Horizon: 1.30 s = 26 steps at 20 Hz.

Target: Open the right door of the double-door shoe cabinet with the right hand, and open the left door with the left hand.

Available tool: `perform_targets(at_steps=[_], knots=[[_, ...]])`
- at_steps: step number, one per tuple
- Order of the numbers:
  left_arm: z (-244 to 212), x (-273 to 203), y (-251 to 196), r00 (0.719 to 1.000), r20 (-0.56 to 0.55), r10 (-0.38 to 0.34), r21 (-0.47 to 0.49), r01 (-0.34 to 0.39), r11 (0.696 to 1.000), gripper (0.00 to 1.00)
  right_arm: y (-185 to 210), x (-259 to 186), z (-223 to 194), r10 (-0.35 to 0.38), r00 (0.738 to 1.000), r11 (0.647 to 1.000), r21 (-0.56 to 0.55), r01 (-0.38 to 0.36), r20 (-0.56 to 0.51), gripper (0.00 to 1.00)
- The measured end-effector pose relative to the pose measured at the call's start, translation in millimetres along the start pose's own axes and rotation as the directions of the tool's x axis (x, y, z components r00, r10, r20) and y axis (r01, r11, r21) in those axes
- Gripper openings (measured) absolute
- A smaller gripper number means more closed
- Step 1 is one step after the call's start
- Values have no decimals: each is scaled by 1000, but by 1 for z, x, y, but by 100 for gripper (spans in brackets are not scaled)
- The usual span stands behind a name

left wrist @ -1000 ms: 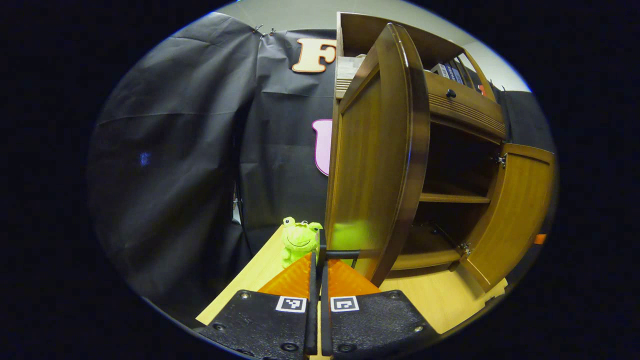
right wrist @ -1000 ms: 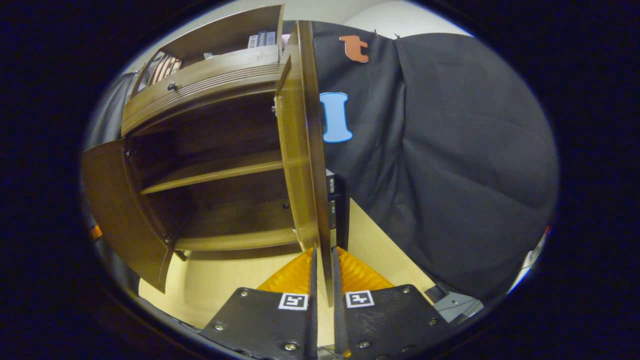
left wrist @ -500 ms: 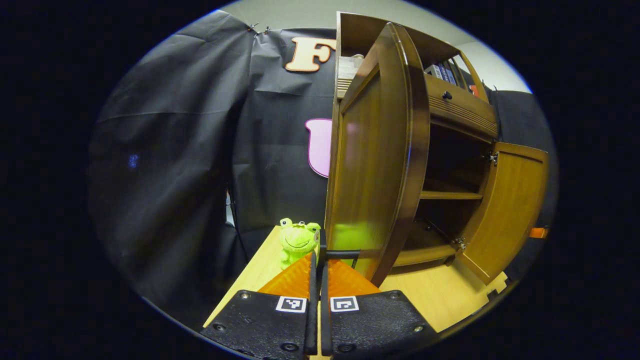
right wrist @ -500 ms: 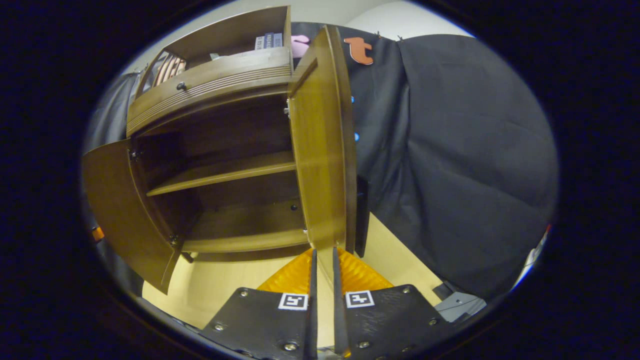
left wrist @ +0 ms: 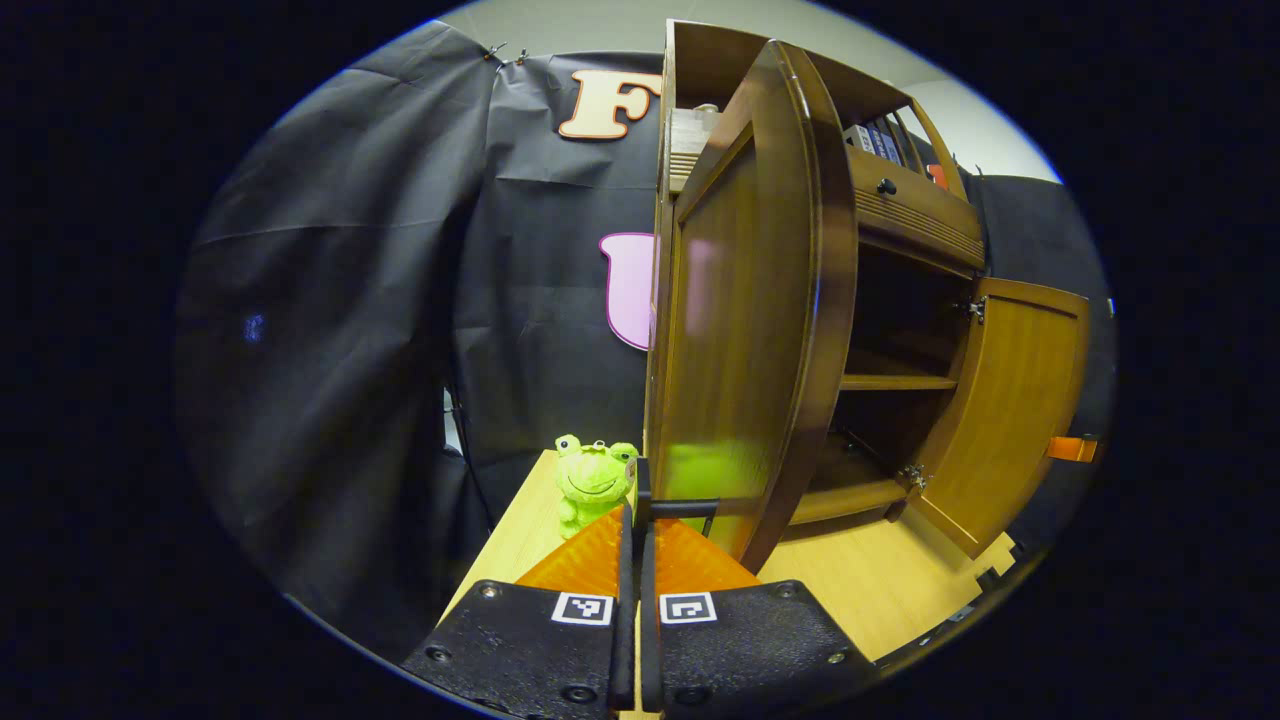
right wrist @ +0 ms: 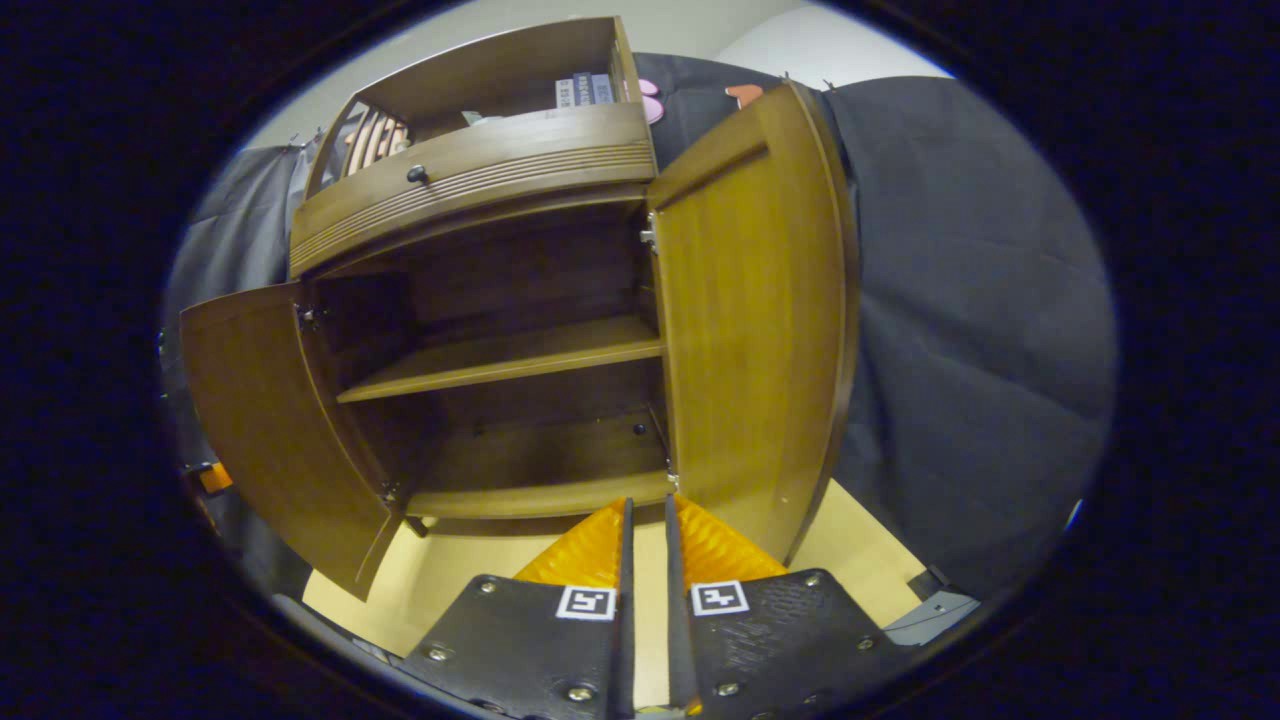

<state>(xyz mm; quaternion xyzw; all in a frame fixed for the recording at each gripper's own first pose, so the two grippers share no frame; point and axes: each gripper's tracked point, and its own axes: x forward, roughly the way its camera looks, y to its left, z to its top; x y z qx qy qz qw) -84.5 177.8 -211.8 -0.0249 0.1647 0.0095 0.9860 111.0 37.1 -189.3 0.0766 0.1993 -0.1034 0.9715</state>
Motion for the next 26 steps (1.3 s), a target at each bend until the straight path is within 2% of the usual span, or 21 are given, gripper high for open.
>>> perform_targets(at_steps=[3,5,8,9,10,11,13,14,17,18,21,23,24,26], knots=[[0,-1,2,1000,-1,-11,-2,11,1000,3,16,1,2,25,999,1000,-7,-25,20,21],[0,0,4,1000,0,-17,-7,17,1000,3,25,3,3,35,999,999,-21,-34,30,38],[1,-1,6,1000,-4,-25,-14,25,1000,0,38,8,3,64,997,998,-28,-64,30,73],[1,-1,8,1000,-5,-26,-15,26,1000,9,39,9,2,64,998,998,-29,-63,29,84],[0,-2,10,1000,-4,-19,-16,19,1000,9,41,12,3,67,997,997,-28,-66,32,97],[0,-1,12,1000,-7,-14,-25,14,1000,17,42,13,4,71,997,997,-26,-70,34,97],[0,-2,18,1000,-4,4,-28,-4,1000,27,45,16,3,78,997,997,-22,-77,30,98],[1,-3,20,1000,-3,11,-30,-11,999,36,46,18,3,80,996,997,-24,-80,26,97],[1,-6,24,999,-2,33,-37,-33,999,53,46,23,1,90,996,995,-33,-90,17,97],[2,-8,24,999,1,40,-40,-40,998,62,47,25,1,94,995,995,-36,-94,14,97],[3,-14,26,998,8,64,-40,-64,997,65,49,31,2,113,994,993,-42,-112,6,97],[5,-23,34,994,20,103,-49,-102,994,61,51,36,3,130,992,991,-44,-130,-1,98],[7,-30,40,992,26,125,-66,-123,990,64,53,38,3,141,990,989,-45,-141,-5,98],[11,-47,45,987,44,155,-123,-148,981,61,58,43,4,167,986,985,-50,-167,-10,98]])
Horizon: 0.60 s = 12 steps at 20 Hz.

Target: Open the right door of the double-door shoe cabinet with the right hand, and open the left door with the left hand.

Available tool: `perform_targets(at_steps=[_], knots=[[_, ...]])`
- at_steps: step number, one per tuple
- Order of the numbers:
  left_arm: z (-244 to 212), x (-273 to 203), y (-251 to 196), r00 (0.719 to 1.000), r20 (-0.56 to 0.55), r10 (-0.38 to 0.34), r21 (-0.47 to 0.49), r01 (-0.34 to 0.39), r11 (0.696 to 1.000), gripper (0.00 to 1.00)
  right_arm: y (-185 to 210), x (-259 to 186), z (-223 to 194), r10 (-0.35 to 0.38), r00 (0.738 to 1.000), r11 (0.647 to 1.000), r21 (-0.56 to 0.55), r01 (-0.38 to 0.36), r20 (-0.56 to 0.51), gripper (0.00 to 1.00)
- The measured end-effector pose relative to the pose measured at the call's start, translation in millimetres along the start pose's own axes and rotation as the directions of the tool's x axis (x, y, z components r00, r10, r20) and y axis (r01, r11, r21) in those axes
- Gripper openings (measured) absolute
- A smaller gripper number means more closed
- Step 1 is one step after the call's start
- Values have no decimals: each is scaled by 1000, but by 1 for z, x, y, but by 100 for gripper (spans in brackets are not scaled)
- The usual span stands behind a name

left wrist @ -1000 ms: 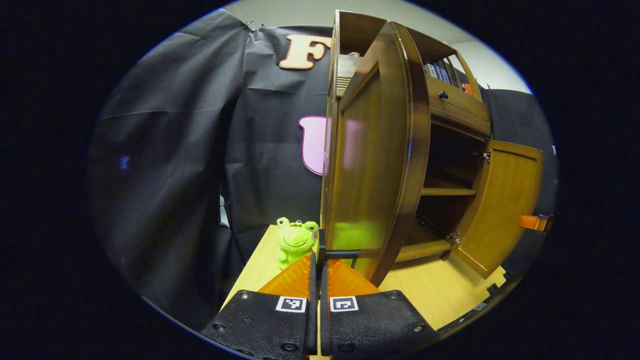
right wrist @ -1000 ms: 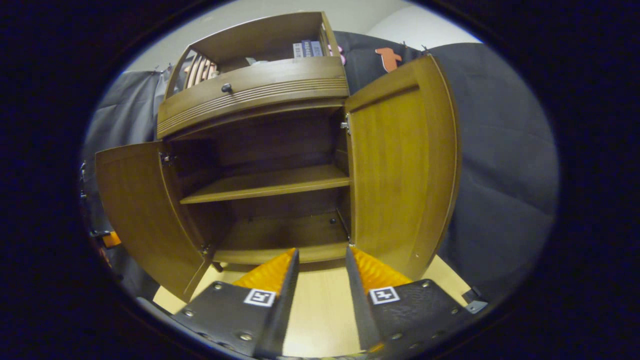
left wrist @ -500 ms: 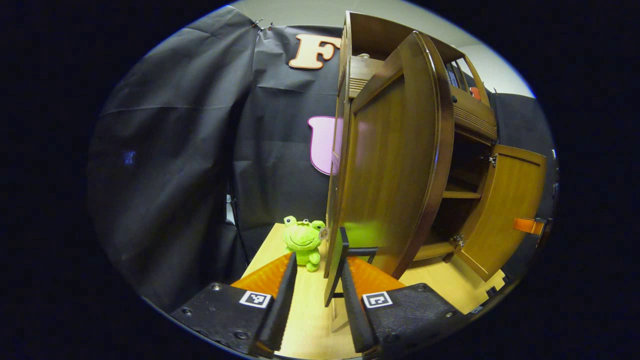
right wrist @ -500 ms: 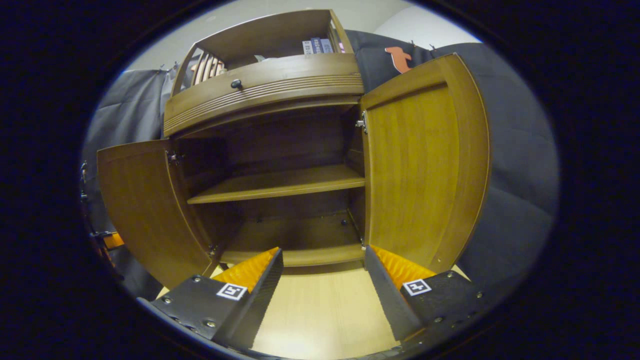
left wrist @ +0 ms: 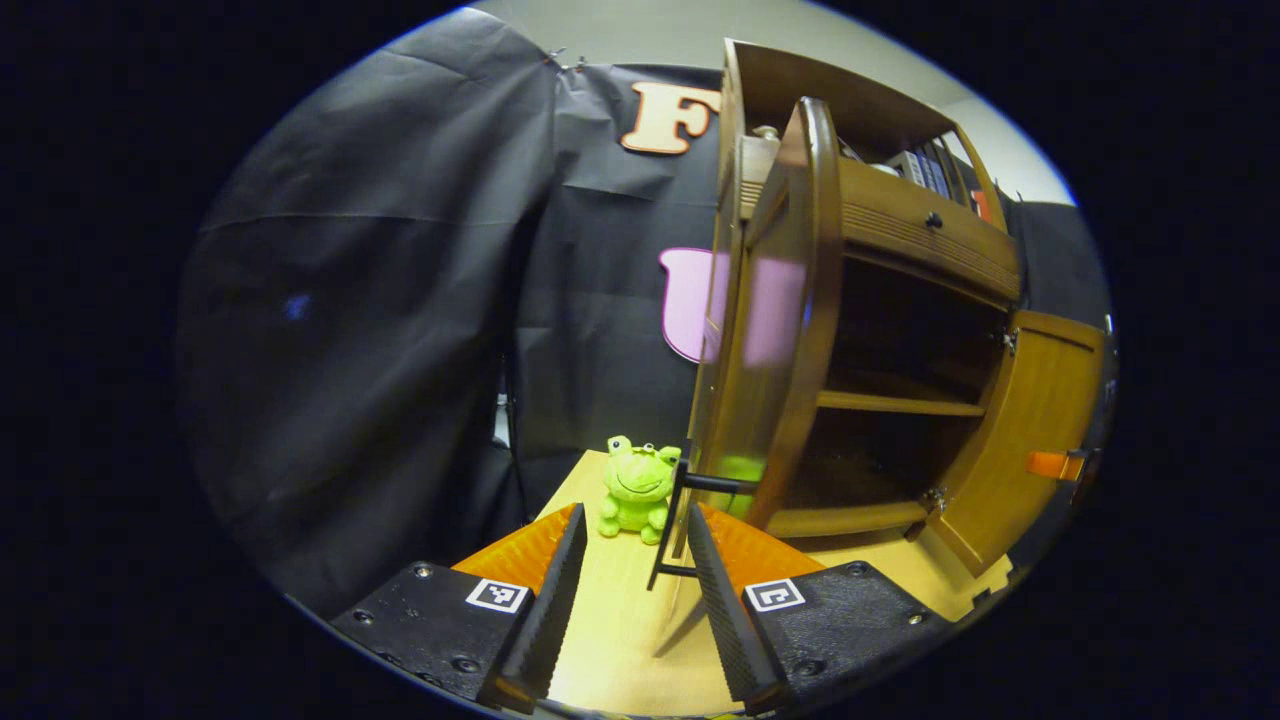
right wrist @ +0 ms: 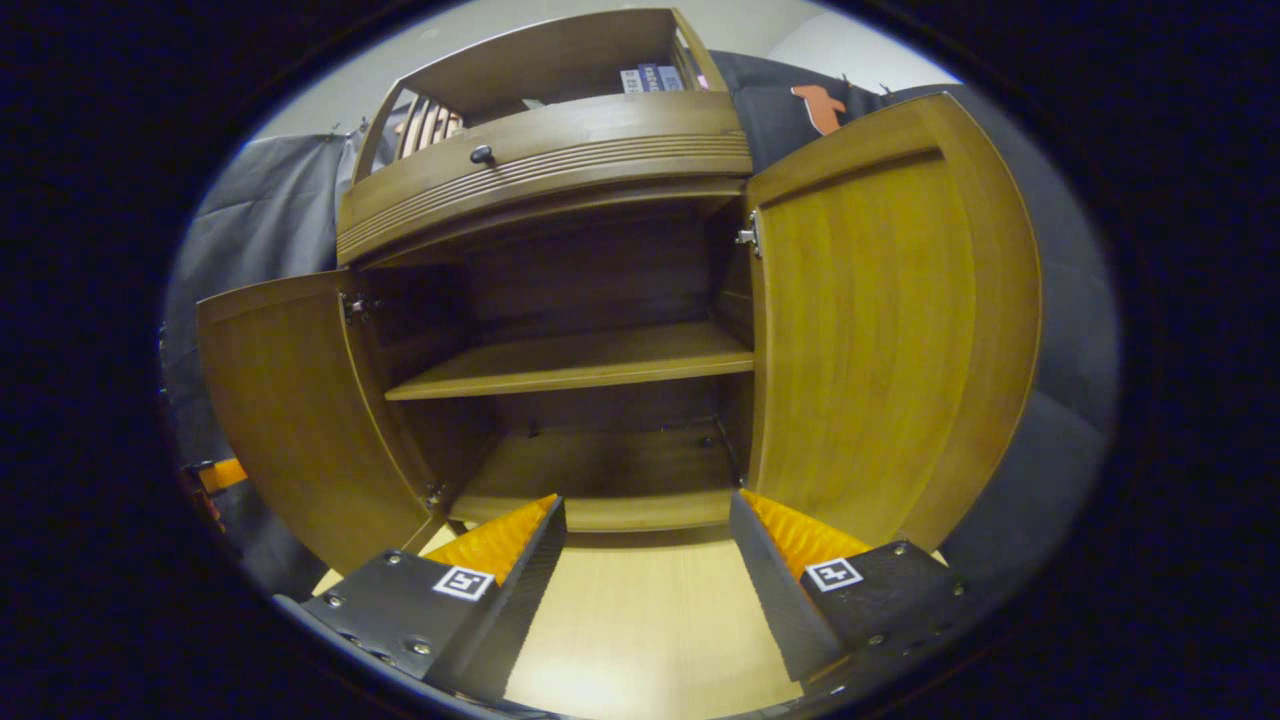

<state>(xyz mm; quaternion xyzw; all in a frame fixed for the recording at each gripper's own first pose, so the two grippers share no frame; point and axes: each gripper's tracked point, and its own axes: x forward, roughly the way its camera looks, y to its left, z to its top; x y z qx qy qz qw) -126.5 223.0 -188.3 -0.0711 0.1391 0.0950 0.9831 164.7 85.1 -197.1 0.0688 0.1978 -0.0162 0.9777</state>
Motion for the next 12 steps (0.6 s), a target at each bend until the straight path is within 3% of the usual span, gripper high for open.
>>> perform_targets(at_steps=[1,4,7,8,9,11,12], knots=[[3,-8,2,1000,11,19,-21,-19,1000,65,2,2,1,15,1000,1000,-2,-15,-1,98],[13,-33,5,996,56,70,-61,-66,996,61,9,8,5,57,998,998,-9,-57,-3,98],[26,-58,0,989,99,109,-54,-104,993,65,15,10,7,103,995,995,-17,-103,-9,98],[34,-64,-5,987,115,112,-48,-107,993,65,17,9,8,114,993,993,-21,-114,-10,98],[39,-69,-12,986,128,106,-44,-101,994,75,17,8,8,123,992,992,-25,-123,-11,98],[53,-80,-34,984,159,77,-47,-70,996,75,15,3,8,136,991,990,-28,-136,-12,98],[59,-82,-46,983,175,56,-42,-49,998,68,13,0,9,139,990,990,-29,-139,-10,98]])
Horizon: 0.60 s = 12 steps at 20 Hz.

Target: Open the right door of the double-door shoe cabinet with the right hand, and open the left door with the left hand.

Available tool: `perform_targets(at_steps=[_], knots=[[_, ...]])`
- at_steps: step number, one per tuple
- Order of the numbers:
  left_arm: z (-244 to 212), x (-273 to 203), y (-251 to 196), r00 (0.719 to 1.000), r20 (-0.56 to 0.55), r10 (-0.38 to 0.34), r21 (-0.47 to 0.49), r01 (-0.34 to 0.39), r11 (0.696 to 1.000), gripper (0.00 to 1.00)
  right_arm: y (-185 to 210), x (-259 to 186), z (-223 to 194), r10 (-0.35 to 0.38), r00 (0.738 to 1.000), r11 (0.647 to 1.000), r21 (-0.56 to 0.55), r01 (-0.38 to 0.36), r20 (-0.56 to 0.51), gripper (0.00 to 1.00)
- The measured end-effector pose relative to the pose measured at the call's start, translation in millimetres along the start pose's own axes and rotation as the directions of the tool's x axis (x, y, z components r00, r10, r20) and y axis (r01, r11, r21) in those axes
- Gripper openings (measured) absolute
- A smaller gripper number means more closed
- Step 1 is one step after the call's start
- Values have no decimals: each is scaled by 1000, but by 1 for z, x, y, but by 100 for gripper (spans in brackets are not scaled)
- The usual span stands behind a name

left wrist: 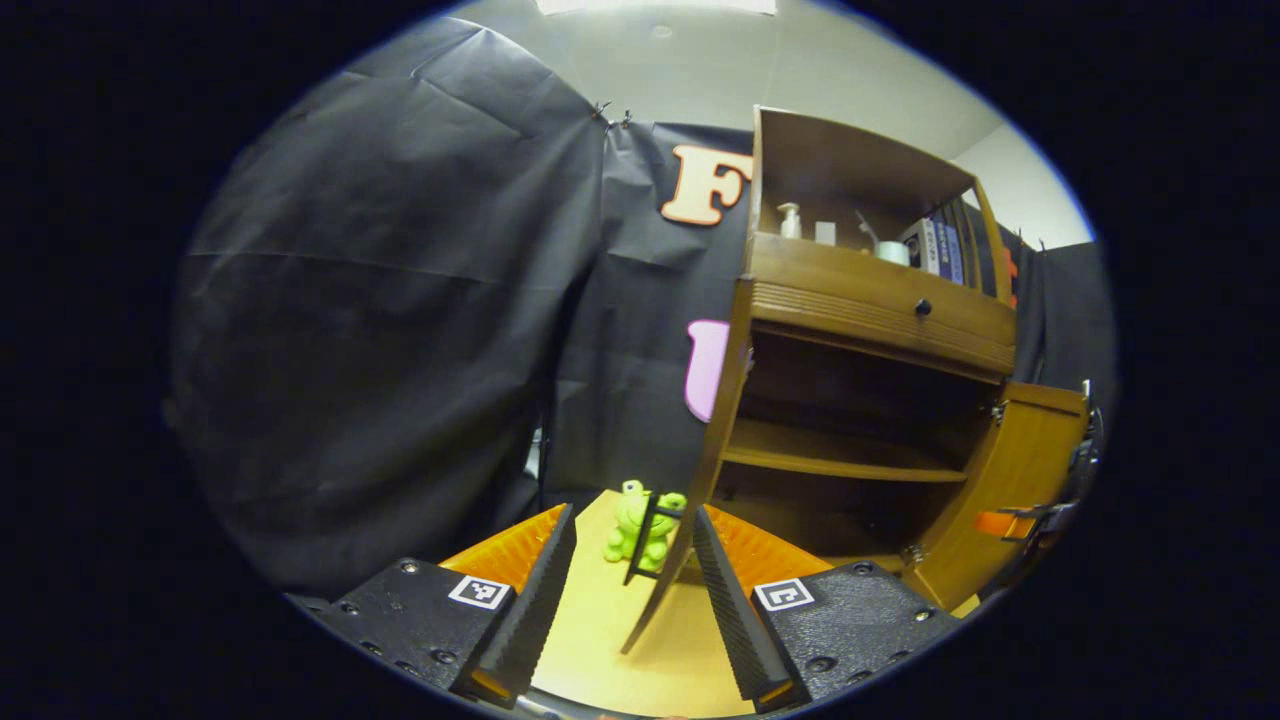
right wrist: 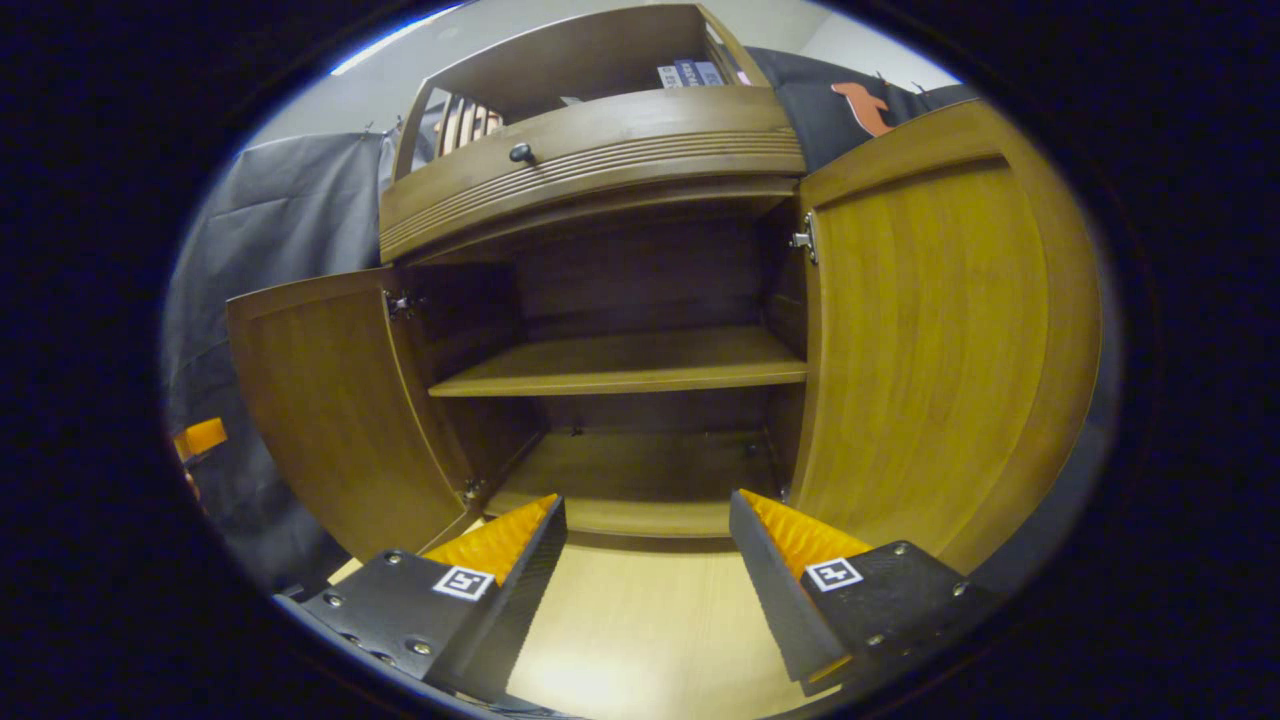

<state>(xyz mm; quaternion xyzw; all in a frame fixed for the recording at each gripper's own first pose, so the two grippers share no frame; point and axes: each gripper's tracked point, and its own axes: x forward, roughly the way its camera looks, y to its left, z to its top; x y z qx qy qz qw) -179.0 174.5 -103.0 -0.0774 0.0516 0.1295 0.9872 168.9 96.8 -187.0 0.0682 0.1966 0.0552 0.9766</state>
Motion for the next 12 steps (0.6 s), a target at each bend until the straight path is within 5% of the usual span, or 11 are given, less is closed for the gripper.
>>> perform_targets(at_steps=[9,12], knots=[[32,15,-133,973,57,-222,87,216,972,68,-23,-39,24,-17,998,1000,9,16,68,97],[26,26,-176,957,51,-285,114,278,954,80,-25,-57,40,-32,993,999,9,31,117,97]])
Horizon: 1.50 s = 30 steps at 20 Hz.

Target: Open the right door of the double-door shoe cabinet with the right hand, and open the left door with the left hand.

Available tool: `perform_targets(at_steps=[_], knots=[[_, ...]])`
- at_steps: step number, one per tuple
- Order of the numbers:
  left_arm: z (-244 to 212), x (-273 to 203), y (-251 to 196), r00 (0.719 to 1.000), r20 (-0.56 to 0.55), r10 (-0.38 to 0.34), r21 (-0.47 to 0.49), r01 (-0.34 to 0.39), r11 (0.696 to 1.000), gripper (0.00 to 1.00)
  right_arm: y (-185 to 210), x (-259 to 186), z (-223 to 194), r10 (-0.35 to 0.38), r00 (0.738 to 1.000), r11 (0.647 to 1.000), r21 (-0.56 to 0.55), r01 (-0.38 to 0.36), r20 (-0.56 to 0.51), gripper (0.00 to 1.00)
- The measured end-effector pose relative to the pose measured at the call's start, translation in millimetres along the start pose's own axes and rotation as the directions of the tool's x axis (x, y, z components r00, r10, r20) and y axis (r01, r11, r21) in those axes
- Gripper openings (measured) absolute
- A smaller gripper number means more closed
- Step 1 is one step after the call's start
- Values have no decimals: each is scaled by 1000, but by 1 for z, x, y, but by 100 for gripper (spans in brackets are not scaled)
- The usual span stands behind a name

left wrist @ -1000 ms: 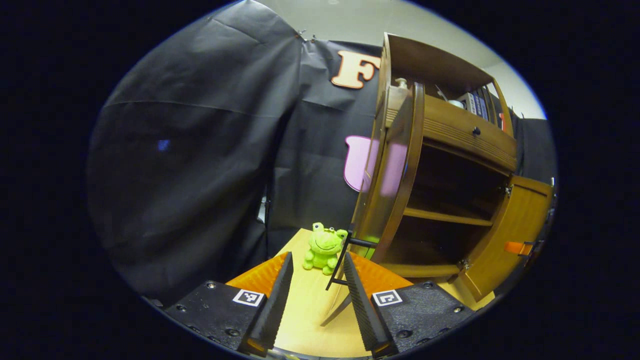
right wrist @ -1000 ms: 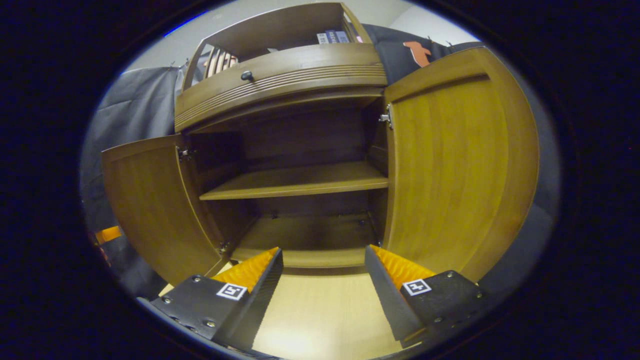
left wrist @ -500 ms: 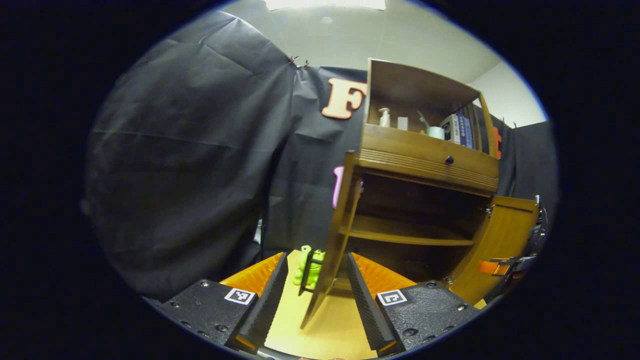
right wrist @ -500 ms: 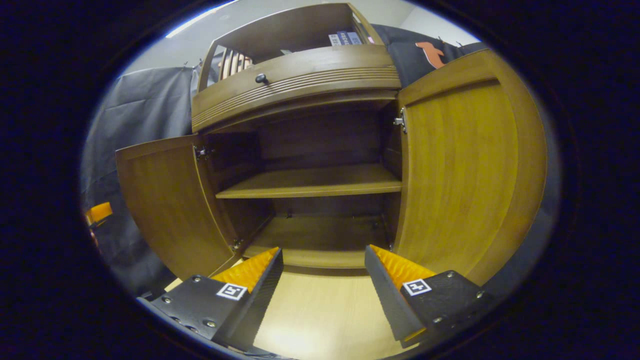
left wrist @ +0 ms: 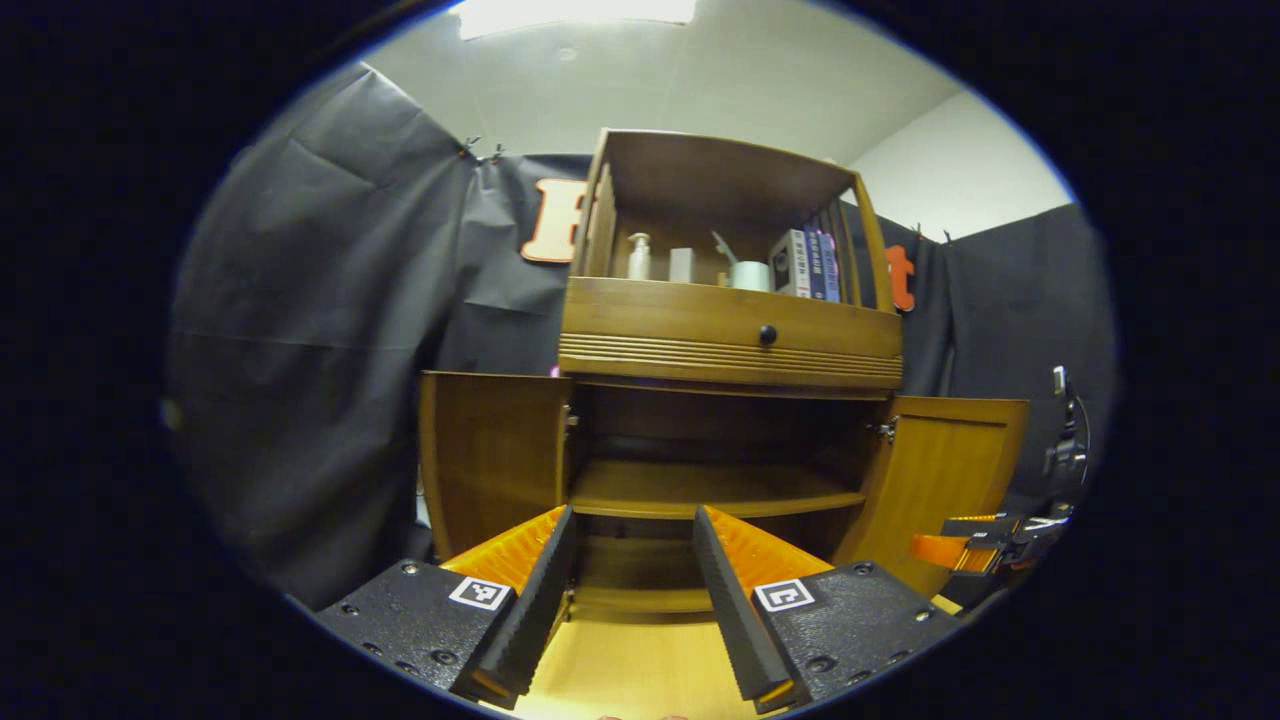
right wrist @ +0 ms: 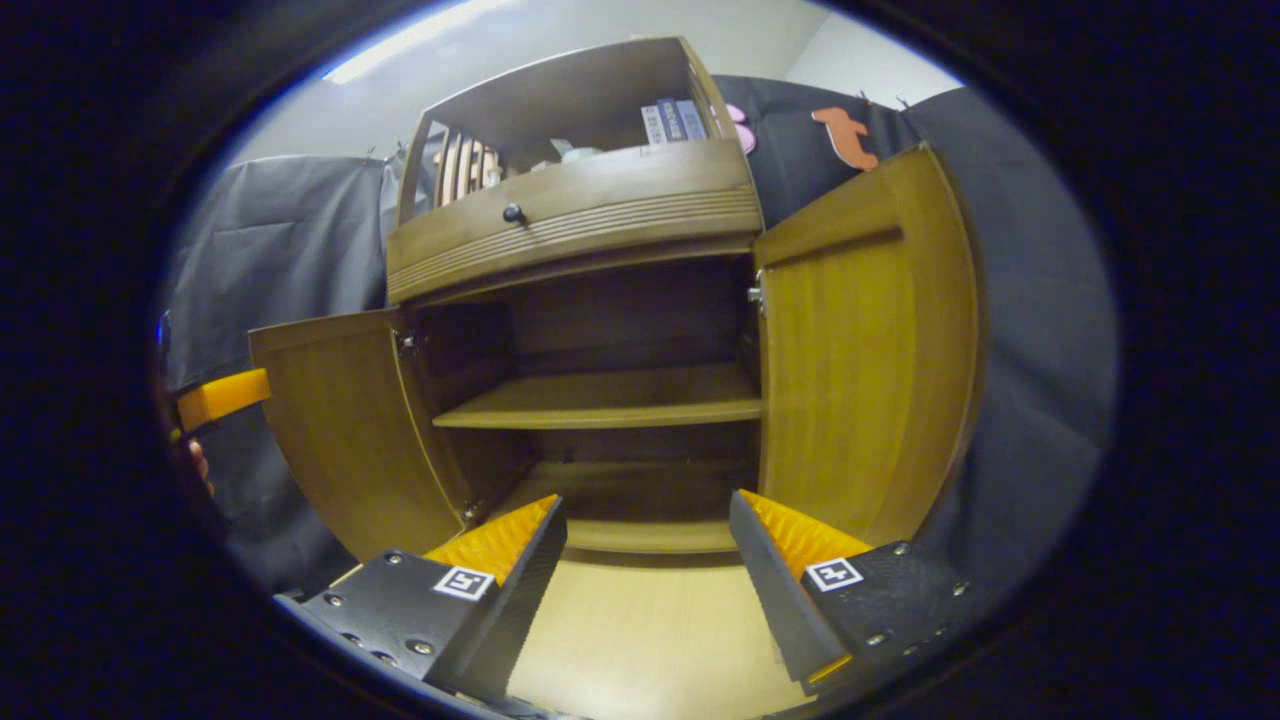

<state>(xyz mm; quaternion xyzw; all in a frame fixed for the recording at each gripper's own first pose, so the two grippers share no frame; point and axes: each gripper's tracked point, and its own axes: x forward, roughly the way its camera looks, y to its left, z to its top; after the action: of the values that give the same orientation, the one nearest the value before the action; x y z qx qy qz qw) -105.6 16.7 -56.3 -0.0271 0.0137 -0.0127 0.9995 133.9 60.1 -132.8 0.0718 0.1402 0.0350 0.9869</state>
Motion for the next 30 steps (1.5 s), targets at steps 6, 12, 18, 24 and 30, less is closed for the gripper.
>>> perform_targets(at_steps=[6,12,18,24,30], knots=[[-16,25,-61,995,-26,-100,-43,99,994,95,-7,-34,26,-44,996,999,-13,45,80,97],[-19,32,-86,992,-23,-125,-36,124,992,96,-14,-51,39,-79,989,995,-46,85,124,97],[-19,30,-90,991,-18,-129,-24,129,991,92,-11,-49,46,-72,987,996,-33,77,143,97],[-14,32,-88,992,2,-124,-4,124,992,92,-11,-46,53,-63,985,997,-34,69,158,97],[-16,36,-103,988,6,-154,15,154,988,92,-13,-50,61,-54,982,997,-36,62,181,97]])
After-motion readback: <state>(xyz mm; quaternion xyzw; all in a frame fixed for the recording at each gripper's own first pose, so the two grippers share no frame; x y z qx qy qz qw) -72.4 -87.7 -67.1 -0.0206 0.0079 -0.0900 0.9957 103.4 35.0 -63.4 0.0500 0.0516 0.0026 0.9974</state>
